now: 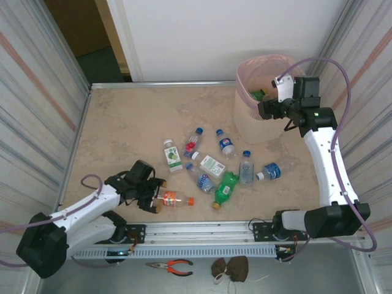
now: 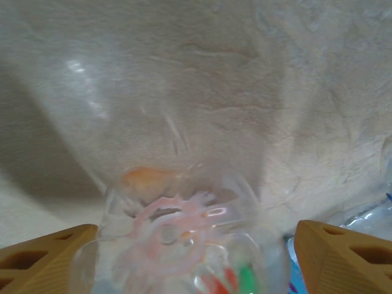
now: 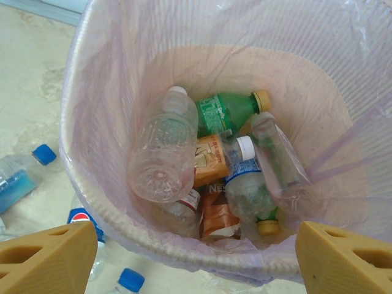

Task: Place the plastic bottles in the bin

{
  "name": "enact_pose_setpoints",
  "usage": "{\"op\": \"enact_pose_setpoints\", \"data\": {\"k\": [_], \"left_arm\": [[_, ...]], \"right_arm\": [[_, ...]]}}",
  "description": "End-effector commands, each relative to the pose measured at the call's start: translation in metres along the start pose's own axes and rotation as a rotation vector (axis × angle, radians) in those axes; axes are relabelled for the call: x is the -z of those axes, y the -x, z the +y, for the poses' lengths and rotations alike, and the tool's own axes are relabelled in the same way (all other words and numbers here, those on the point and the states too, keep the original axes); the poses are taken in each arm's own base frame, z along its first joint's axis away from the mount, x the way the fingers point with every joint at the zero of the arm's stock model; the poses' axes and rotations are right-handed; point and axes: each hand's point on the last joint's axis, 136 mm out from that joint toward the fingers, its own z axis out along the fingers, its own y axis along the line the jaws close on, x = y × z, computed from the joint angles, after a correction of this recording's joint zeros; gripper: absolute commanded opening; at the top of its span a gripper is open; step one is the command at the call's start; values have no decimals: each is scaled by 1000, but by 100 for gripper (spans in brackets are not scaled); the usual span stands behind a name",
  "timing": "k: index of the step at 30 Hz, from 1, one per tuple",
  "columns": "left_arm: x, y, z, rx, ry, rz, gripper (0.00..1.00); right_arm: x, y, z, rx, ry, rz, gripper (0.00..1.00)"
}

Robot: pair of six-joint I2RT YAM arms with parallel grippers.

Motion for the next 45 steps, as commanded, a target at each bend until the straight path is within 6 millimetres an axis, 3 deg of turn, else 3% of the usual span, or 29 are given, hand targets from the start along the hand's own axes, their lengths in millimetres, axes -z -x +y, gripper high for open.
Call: {"op": "enact_pose_setpoints", "data": {"k": [1, 7, 12, 17, 20, 24, 31, 39, 45], "left_arm": [[-5, -3, -9, 5, -22, 11, 75], [-8, -4, -14, -11, -8, 8, 63], [4, -8, -31, -75, -44, -12, 59], [26, -14, -66, -190, -152, -31, 58], [43, -22, -100, -311, -269, -41, 57], [75, -42, -151, -519, -445, -63, 55], [134, -102, -221, -911, -687, -46, 53], [162, -142, -255, -1065, -769, -1, 52], [166, -167, -264, -1109, -821, 70, 52]], "right_arm": [[12, -1, 7, -4, 15, -7, 83], [16, -2, 12, 8, 19, -6, 83], [22, -2, 26, 15, 60, -13, 82], [33, 3, 54, 4, 175, -38, 83], [41, 4, 79, -17, 293, -54, 83], [53, 8, 114, -40, 464, -87, 83], [66, 10, 179, -43, 738, -96, 82], [66, 8, 237, 4, 881, -65, 83], [56, 4, 261, 41, 896, -37, 83]]}}
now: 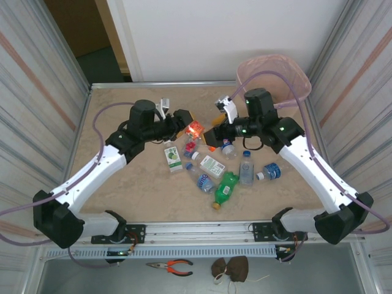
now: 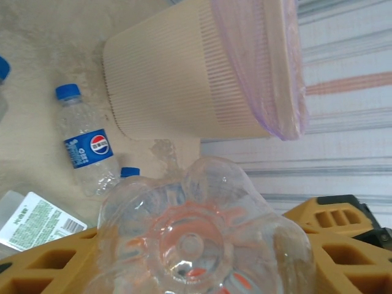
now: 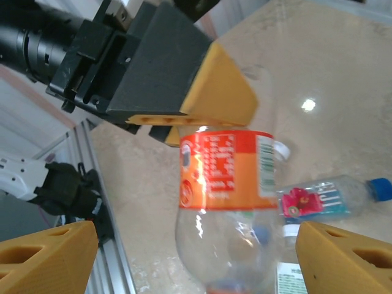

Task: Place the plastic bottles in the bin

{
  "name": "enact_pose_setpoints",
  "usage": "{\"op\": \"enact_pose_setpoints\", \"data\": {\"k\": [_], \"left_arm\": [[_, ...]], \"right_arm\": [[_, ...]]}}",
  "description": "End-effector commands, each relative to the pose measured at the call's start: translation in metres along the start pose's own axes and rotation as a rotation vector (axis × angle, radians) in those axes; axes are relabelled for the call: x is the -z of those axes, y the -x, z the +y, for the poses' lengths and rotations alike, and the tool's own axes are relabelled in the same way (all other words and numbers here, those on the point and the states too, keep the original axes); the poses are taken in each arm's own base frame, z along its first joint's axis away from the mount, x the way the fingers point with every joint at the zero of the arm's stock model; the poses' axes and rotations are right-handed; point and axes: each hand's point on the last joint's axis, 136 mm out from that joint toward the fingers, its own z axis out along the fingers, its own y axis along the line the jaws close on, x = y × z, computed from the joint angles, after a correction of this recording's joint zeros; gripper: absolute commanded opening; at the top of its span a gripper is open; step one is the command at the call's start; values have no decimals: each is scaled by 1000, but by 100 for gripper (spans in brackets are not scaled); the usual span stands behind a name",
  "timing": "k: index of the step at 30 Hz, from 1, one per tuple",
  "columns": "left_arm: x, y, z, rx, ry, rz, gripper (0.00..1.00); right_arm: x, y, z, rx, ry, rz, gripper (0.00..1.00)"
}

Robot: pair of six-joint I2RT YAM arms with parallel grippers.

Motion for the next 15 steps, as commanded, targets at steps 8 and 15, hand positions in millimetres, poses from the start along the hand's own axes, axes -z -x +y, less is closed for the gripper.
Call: {"op": "enact_pose_setpoints", "data": {"k": [8, 15], "left_arm": [[-1, -12, -47, -138, -123, 66, 51], [3, -12, -48, -149, -117, 53, 52]], "right_arm": [[-30, -2, -14, 5, -52, 61, 80], [-34, 0, -10, 3, -36, 67, 71]]}}
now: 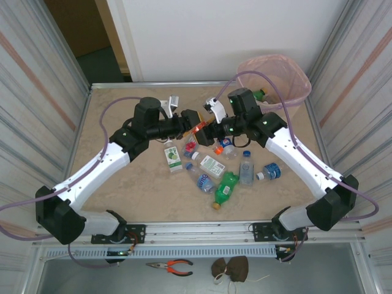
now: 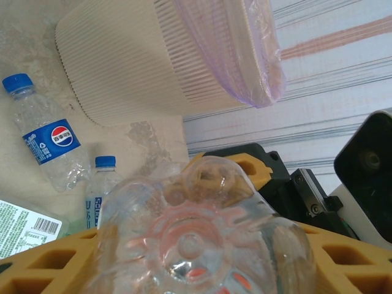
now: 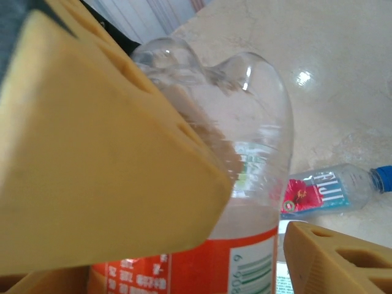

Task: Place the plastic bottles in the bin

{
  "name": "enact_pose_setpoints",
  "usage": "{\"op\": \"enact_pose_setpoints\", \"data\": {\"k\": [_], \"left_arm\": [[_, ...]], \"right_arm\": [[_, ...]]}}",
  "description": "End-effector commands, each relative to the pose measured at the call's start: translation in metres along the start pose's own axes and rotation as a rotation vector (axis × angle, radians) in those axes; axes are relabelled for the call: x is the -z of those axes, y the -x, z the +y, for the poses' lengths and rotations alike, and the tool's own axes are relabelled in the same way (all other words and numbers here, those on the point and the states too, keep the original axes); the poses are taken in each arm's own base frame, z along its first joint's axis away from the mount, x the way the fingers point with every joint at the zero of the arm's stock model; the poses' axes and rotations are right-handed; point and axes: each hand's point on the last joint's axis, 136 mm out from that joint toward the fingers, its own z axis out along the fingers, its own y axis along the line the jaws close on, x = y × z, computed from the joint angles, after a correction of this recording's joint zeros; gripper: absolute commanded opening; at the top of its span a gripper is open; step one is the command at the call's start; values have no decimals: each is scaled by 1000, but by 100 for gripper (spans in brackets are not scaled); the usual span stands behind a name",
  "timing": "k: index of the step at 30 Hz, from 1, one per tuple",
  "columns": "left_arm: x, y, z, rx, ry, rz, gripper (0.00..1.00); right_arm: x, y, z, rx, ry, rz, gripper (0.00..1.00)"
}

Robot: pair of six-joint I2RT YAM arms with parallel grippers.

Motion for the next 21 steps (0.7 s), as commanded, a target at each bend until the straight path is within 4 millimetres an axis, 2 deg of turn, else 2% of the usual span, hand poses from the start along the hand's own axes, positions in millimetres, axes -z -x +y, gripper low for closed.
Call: {"op": "enact_pose_setpoints", "data": {"k": [1, 12, 16, 21], "left_arm": [[8, 5, -21, -59, -44, -19, 52], [18, 9, -22, -81, -26, -54, 57], [25, 14, -21, -81, -21, -78, 64], [46, 22, -17, -84, -6, -137, 74]], "right_arm": [[6, 11, 8, 21, 4, -21, 69], [10, 16, 15, 27, 10, -42, 54], [16, 21, 14, 33, -2, -60, 54], [31, 32, 2, 24, -44, -100, 54]]}}
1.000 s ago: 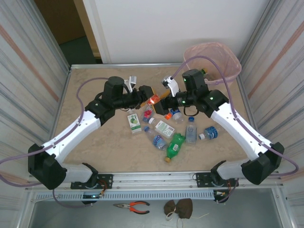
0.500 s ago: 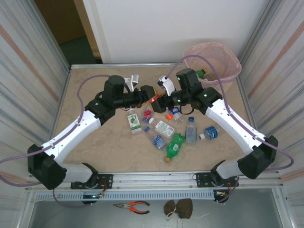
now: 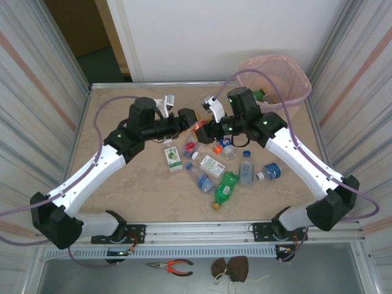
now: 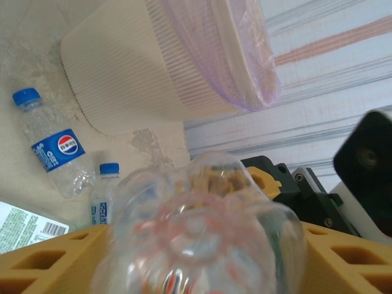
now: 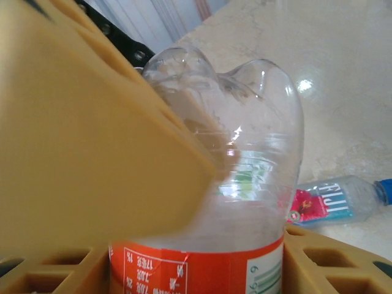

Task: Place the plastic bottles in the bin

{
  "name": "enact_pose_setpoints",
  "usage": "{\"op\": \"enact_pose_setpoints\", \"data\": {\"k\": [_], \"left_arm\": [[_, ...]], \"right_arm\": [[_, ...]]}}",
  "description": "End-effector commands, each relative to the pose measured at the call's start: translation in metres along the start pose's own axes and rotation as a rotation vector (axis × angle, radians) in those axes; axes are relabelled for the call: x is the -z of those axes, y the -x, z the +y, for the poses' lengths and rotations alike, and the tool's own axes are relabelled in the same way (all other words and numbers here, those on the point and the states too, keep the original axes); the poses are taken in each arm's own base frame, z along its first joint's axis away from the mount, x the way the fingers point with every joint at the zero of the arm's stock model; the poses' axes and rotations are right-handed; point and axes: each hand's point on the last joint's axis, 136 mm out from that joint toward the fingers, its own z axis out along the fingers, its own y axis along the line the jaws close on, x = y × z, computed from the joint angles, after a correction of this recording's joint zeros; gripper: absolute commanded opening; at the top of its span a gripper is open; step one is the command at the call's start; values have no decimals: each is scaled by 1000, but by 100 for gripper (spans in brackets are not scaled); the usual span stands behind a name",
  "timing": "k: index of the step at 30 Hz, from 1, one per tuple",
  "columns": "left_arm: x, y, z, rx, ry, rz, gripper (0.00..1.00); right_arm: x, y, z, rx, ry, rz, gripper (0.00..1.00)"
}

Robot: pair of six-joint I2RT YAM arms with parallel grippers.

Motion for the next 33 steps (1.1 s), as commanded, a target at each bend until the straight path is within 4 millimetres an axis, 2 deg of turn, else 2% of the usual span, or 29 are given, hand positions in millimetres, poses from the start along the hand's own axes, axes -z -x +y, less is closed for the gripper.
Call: {"op": "enact_pose_setpoints", "data": {"k": [1, 7, 12, 16, 21, 24, 33], "left_arm": [[31, 16, -8, -46, -4, -96, 76], [60, 21, 8, -42, 40, -151, 82], [77, 17, 22, -50, 71, -173, 82], [84, 10, 28, -89, 93, -165, 82], [85, 3, 26, -146, 77, -140, 81], [86, 1, 28, -153, 81, -132, 80], [86, -5, 35, -137, 98, -116, 79]], "right_arm": [[30, 27, -7, 4, -54, -85, 54], [65, 49, -41, -11, -130, -147, 54], [112, 71, -91, -51, -271, -221, 55], [145, 87, -129, -85, -367, -278, 55], [169, 98, -175, -128, -463, -303, 55], [171, 98, -197, -152, -485, -287, 55], [143, 76, -250, -198, -475, -182, 55]]}}
